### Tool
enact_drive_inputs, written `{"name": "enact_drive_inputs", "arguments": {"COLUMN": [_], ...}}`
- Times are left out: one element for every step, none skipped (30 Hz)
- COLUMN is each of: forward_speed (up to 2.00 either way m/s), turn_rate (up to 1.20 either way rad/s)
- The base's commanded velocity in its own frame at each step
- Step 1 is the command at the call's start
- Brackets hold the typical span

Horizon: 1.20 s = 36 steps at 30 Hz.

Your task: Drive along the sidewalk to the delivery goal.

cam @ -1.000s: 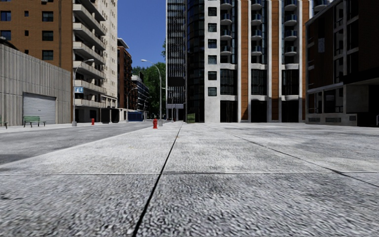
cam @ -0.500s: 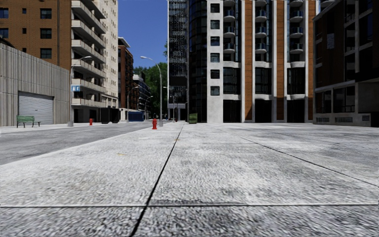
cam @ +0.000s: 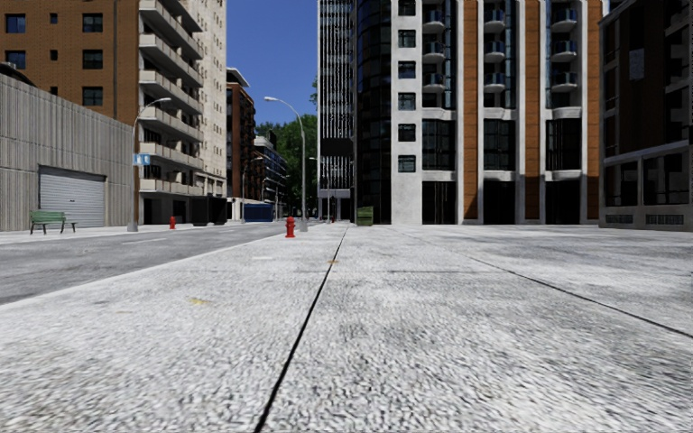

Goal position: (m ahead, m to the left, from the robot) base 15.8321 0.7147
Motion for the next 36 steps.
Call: {"name": "enact_drive_inputs", "arguments": {"forward_speed": [1.99,1.99,1.99,1.99,1.99,2.0,2.0,2.0,2.0,2.0,2.0,2.0,2.0,2.0,2.0,2.0,2.0,2.0,2.0,2.0,2.0,2.0,2.0,2.0,2.0,2.0,2.0,2.0,2.0,2.0,2.0,2.0,2.0,2.0,2.0,2.0], "turn_rate": [0.0,0.0,0.0,0.0,0.0,0.0,0.0,0.0,0.0,0.0,0.0,0.0,0.0,0.0,0.0,0.0,0.0,0.0,0.0,0.0,0.0,0.0,0.0,0.0,0.0,0.0,0.0,0.0,0.0,0.0,0.0,0.0,0.0,0.0,0.0,0.0]}}
